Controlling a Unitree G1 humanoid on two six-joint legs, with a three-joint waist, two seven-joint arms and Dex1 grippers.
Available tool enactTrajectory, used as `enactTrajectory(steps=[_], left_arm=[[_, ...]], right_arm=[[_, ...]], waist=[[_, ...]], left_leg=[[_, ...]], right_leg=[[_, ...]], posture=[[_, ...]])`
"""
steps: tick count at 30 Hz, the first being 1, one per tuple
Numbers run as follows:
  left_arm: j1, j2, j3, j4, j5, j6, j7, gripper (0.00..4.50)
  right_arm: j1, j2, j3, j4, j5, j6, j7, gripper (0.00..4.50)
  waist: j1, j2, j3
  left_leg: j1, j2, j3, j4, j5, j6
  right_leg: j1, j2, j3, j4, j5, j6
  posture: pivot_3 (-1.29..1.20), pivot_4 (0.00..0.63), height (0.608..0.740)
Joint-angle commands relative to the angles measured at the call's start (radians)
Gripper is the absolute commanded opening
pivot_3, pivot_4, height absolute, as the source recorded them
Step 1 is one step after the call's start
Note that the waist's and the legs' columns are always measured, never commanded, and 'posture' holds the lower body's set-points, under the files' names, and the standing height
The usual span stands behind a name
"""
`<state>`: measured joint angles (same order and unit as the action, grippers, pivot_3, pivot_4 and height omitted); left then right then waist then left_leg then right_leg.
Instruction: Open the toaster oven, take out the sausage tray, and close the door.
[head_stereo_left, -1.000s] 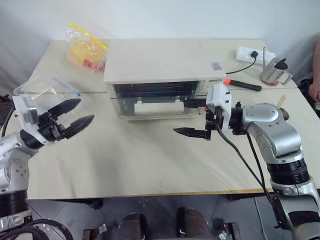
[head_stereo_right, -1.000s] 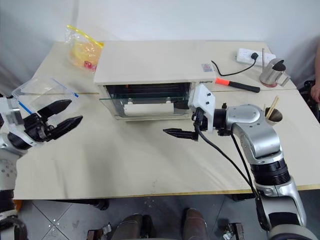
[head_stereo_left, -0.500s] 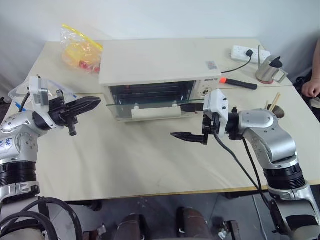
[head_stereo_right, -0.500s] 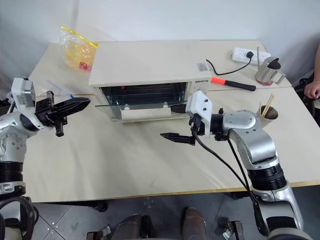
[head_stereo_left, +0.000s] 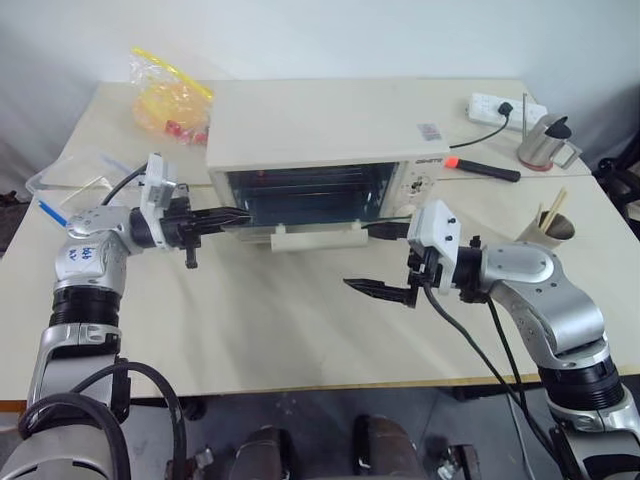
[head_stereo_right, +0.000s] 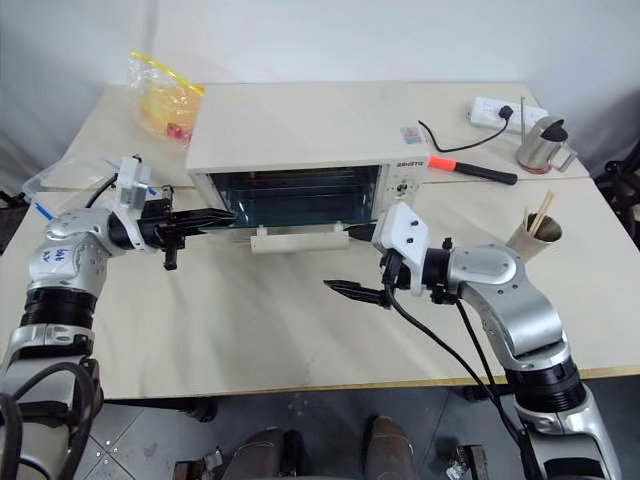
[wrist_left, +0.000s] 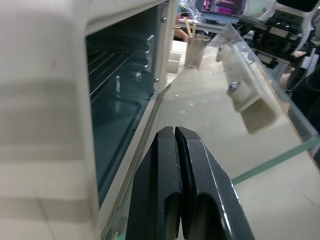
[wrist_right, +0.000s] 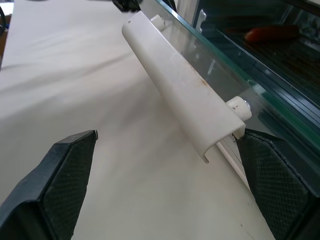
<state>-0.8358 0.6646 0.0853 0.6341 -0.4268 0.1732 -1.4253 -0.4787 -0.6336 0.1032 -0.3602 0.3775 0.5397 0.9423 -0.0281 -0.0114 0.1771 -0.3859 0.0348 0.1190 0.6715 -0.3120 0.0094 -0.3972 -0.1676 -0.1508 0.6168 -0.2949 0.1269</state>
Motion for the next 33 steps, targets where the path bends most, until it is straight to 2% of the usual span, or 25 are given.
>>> enactTrajectory(steps=[1,7,12,17,21,27,33], left_arm=[[-0.027,-0.007,-0.017,0.018,0.025,-0.025,-0.036,0.06],[-0.063,-0.030,-0.021,0.081,0.056,-0.063,-0.042,0.06],[-0.091,-0.043,-0.024,0.131,0.078,-0.088,-0.051,0.06],[-0.076,-0.045,-0.057,0.126,0.113,-0.097,-0.088,0.06],[-0.057,-0.032,-0.106,0.127,0.170,-0.126,-0.118,0.06],[-0.034,-0.020,-0.180,0.109,0.243,-0.207,-0.139,0.06],[-0.011,-0.020,-0.230,0.097,0.288,-0.334,-0.136,0.06]], right_arm=[[0.058,-0.055,0.042,0.051,-0.060,0.047,-0.013,4.50],[0.097,-0.082,0.024,0.056,-0.086,0.047,-0.044,4.50],[0.068,-0.044,-0.002,0.035,-0.045,0.097,-0.078,4.50],[0.162,-0.174,-0.047,0.000,-0.043,0.129,-0.024,4.50],[0.181,-0.296,-0.113,0.032,-0.053,0.131,0.012,4.50],[0.133,-0.391,-0.173,0.069,-0.036,0.116,0.069,4.50],[-0.033,-0.331,-0.118,0.075,-0.073,0.088,0.012,4.50]], waist=[[0.002,-0.002,-0.001],[0.004,-0.002,0.000],[-0.001,-0.003,0.001],[0.011,-0.003,0.001],[0.024,-0.003,0.001],[0.023,-0.003,0.001],[0.023,-0.003,0.001]], left_leg=[[0.000,0.000,0.000,0.001,0.000,0.000],[-0.006,0.000,-0.001,0.006,-0.002,0.003],[-0.006,0.000,-0.001,0.006,-0.002,0.003],[-0.007,0.000,-0.001,0.006,-0.003,0.003],[-0.008,0.000,0.000,0.010,-0.005,0.004],[-0.008,0.000,0.001,0.010,-0.005,0.004],[-0.008,0.001,0.001,0.011,-0.005,0.004]], right_leg=[[0.001,0.000,0.000,0.000,0.000,0.000],[-0.004,0.000,0.000,0.001,0.000,0.000],[-0.004,0.000,0.000,0.002,0.000,0.000],[-0.004,0.000,0.000,0.002,0.000,0.001],[-0.004,0.000,0.000,0.001,0.001,0.001],[-0.004,0.000,0.001,0.001,0.000,0.001],[-0.006,0.000,0.001,0.001,0.001,0.001]], posture=[[0.00,0.150,0.740],[0.00,0.150,0.740],[0.00,0.150,0.740],[0.00,0.150,0.740],[0.00,0.150,0.740],[0.00,0.150,0.740],[0.00,0.150,0.740]])
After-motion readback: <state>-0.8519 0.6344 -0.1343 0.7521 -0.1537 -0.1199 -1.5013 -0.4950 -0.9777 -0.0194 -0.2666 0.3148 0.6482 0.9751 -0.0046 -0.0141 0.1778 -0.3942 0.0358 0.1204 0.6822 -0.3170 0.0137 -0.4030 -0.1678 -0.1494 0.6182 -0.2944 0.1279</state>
